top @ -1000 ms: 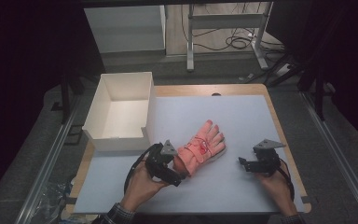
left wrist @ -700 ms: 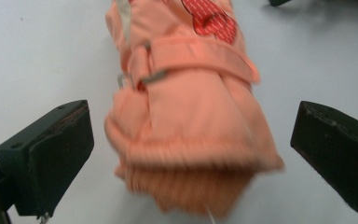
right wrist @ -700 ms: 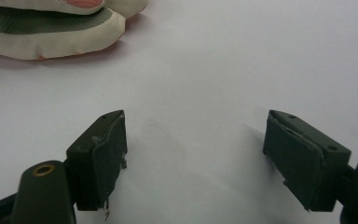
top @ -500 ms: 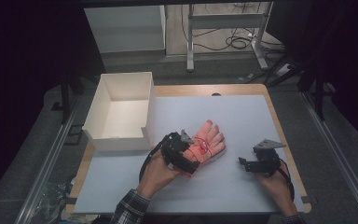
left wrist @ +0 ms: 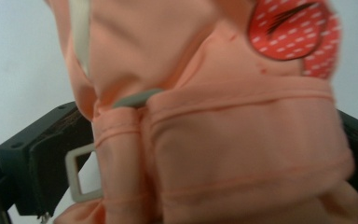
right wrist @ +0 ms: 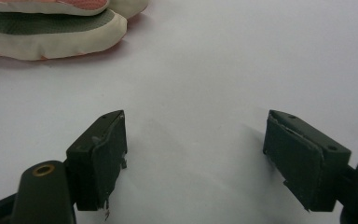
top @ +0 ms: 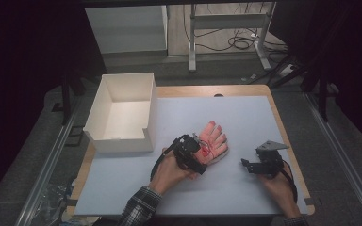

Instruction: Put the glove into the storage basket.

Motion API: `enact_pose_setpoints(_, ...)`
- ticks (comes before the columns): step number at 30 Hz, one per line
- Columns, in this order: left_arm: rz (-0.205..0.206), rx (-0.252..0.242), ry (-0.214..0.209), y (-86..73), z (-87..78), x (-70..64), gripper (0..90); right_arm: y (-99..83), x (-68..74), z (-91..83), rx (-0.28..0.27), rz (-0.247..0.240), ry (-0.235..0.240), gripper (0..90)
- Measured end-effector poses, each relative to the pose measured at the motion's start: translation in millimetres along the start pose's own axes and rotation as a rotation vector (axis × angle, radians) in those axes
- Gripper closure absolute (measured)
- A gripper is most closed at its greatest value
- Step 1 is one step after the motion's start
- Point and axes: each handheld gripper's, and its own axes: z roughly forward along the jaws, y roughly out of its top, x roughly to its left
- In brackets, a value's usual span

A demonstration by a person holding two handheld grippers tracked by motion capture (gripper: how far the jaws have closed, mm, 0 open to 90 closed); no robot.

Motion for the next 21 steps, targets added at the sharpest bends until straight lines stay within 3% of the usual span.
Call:
enact_pose_setpoints(5, 0.012, 0.027, 0.004, -3.6, 8.9, -1.2, 5.7, 0.0, -0.1, 0.0, 0.0, 0.0, 0.0, 21.7)
enact_pose_setpoints(8, 0.043, 0.058, 0.01, -4.9, 12.4, -4.3, 11.0, -0.1, -0.1, 0.0, 0.0, 0.001, 0.0, 21.7)
enact_pose_setpoints(12, 0.033, 0.056, 0.002, -5.4, 10.7, -5.5, 18.1, -0.1, 0.0, 0.0, 0.0, 0.001, 0.0, 21.7)
enact_pose_setpoints(16, 0.062, 0.075, 0.014, -2.3, 6.2, -9.2, 30.8, -0.1, 0.0, -0.1, 0.0, 0.002, 0.0, 21.7)
enact_pose_setpoints(21, 0.071, 0.055, 0.004, -2.5, 1.5, -8.0, 40.6, -0.2, 0.1, 0.0, 0.0, 0.002, 0.0, 21.7)
